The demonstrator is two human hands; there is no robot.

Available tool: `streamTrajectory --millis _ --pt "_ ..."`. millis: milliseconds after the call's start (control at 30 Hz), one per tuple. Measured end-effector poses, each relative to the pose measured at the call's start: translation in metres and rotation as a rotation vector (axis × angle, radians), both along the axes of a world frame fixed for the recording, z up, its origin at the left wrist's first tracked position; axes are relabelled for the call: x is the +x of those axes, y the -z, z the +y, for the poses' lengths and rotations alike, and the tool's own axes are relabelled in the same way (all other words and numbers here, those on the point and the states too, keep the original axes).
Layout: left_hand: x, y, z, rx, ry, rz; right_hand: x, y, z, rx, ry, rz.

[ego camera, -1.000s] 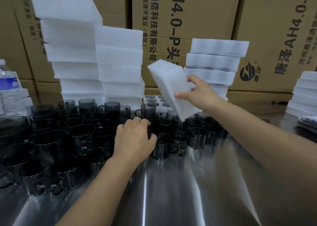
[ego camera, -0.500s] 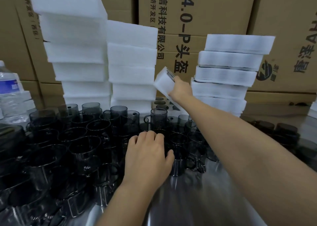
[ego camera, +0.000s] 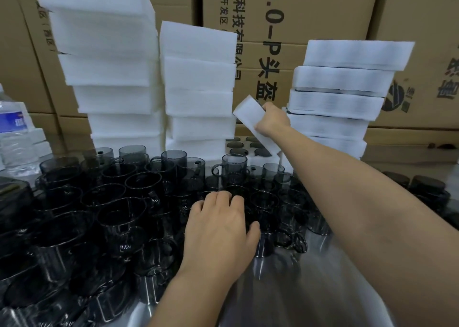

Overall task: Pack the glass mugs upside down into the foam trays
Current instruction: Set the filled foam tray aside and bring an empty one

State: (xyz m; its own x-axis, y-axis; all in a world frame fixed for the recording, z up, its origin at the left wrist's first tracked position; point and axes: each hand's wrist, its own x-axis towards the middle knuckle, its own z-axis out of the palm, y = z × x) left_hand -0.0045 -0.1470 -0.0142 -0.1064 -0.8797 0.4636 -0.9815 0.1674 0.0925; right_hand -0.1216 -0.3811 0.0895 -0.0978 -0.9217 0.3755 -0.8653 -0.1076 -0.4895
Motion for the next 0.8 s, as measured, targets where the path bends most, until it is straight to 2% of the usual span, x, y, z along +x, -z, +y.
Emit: streamTrajectory --millis 233,467,633,800 --pt "-0.001 -0.001 0.001 0.021 0.012 0.000 0.010 0.000 0.003 0.031 0.030 -0.010" --pt "-0.003 -0.001 0.002 0.042 0.020 0.001 -0.001 -0.009 0.006 0.054 -0.201 -0.031" --pt "-0.002 0.000 0.001 0.066 0.018 -0.011 -0.008 -0.024 0.007 -0.038 -0.208 0.179" --pt "-0.003 0.003 0.000 0.102 0.021 -0.031 0.004 0.001 0.002 -0.134 -0.127 0.458"
